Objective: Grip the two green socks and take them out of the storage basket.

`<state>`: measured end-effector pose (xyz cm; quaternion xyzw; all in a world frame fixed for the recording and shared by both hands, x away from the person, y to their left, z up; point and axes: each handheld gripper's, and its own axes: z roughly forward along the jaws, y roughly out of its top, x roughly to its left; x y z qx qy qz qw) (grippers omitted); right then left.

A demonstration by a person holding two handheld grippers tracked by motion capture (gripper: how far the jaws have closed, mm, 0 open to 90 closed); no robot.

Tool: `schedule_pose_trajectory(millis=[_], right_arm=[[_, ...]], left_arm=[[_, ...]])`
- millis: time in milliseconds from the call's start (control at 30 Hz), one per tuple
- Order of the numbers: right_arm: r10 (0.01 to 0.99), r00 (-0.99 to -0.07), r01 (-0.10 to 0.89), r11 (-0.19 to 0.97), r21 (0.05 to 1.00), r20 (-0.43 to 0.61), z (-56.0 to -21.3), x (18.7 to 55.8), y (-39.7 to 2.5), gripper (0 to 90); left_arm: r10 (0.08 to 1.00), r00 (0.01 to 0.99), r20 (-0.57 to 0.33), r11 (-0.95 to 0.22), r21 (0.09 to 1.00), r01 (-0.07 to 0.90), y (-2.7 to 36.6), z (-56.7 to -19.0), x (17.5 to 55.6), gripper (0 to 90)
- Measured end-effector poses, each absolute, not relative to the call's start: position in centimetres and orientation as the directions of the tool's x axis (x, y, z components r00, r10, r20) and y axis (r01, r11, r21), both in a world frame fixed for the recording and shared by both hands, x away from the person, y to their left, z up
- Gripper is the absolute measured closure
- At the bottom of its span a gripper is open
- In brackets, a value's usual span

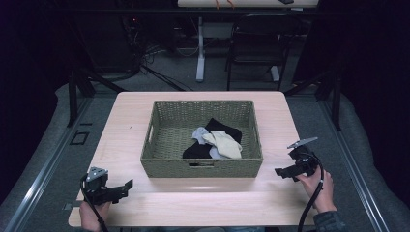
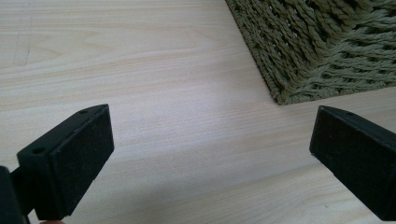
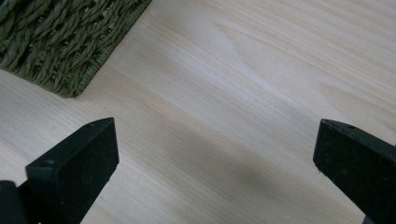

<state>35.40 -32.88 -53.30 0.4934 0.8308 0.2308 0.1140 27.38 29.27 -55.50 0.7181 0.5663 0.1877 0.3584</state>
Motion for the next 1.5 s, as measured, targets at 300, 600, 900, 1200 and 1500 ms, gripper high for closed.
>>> schedule_pose_trajectory(millis=[300,600,900,1200,1500], right_arm=[[0.865,-0.500,0.760,0.416,0.500,0.039,-53.3,35.5,-32.9,0.0],[0.844,-0.533,0.739,0.429,0.520,0.061,-52.5,35.8,-33.0,0.0],[0.845,-0.533,0.737,0.436,0.516,0.048,-50.5,36.2,-32.3,0.0],[0.843,-0.533,0.724,0.416,0.551,0.065,-47.6,36.8,-32.3,0.0],[0.808,-0.585,0.685,0.448,0.574,0.067,-43.6,37.8,-30.3,0.0]], left_arm=[[0.950,0.280,-0.136,-0.092,0.737,0.670,29.3,-55.7,27.3,0.0],[0.955,0.276,-0.107,-0.108,0.741,0.663,28.8,-55.6,27.1,0.0],[0.954,0.284,-0.097,-0.121,0.741,0.661,29.0,-55.7,26.6,0.0],[0.953,0.287,-0.097,-0.123,0.740,0.661,28.7,-55.7,26.8,0.0],[0.953,0.287,-0.093,-0.128,0.738,0.663,28.6,-55.8,26.9,0.0]])
